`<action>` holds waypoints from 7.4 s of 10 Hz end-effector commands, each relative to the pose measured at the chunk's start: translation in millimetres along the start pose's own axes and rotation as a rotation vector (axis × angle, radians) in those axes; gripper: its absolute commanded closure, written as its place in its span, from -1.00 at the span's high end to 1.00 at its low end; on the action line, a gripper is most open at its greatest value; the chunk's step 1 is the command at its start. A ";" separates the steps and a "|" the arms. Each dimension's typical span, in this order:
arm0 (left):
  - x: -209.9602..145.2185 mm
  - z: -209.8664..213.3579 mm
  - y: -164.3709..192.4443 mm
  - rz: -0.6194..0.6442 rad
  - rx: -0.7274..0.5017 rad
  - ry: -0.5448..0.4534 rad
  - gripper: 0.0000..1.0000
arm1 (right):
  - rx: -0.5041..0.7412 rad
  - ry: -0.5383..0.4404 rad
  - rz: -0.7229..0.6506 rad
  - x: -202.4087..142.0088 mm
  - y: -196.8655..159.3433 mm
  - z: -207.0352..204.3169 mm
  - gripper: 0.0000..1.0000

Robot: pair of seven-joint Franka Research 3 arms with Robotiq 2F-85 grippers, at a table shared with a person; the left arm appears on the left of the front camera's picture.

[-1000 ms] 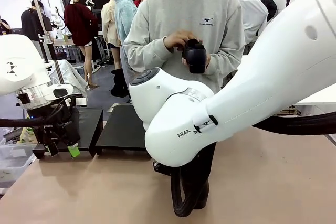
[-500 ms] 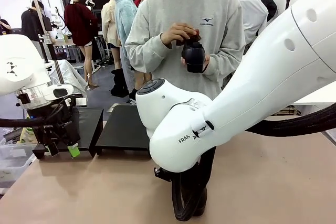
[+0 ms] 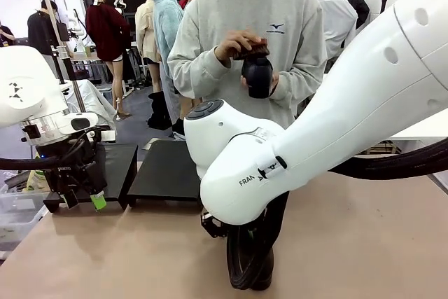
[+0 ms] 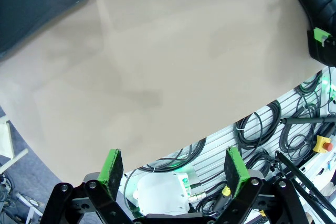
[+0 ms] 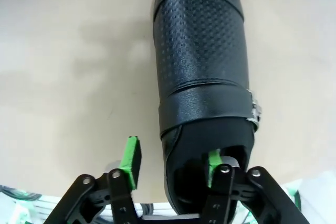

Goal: Organize the shoes by placing them on the stand.
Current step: Pick up one Shoe and place it in the middle of the table, then place the Shoe from the middle of the table onto the Shoes Stand.

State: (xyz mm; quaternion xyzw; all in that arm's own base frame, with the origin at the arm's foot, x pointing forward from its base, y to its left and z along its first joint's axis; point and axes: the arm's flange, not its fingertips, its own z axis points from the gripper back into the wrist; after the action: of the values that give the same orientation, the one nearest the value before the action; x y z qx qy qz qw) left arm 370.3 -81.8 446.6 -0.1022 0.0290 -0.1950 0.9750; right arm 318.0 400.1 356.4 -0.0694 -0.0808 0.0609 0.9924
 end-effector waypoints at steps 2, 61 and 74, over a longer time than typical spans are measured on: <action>-1.1 1.0 -0.6 0.004 -0.024 -0.001 1.00 | 0.020 -0.121 -0.047 -9.7 -11.3 33.5 1.00; 101.4 -158.0 -306.7 0.402 0.073 0.099 -1.00 | 0.128 -0.149 -0.101 -55.9 -240.8 119.3 1.00; 26.6 -31.3 -159.3 0.215 0.080 -0.055 -1.00 | 0.128 -0.149 -0.101 -55.9 -240.8 119.3 1.00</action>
State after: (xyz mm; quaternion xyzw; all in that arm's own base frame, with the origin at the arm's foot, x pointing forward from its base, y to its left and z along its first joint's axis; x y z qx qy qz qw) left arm 330.2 -235.4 448.0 -0.0637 0.0039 -0.0820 0.9946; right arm 267.5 170.6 503.7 -0.0109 -0.1553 0.0162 0.9877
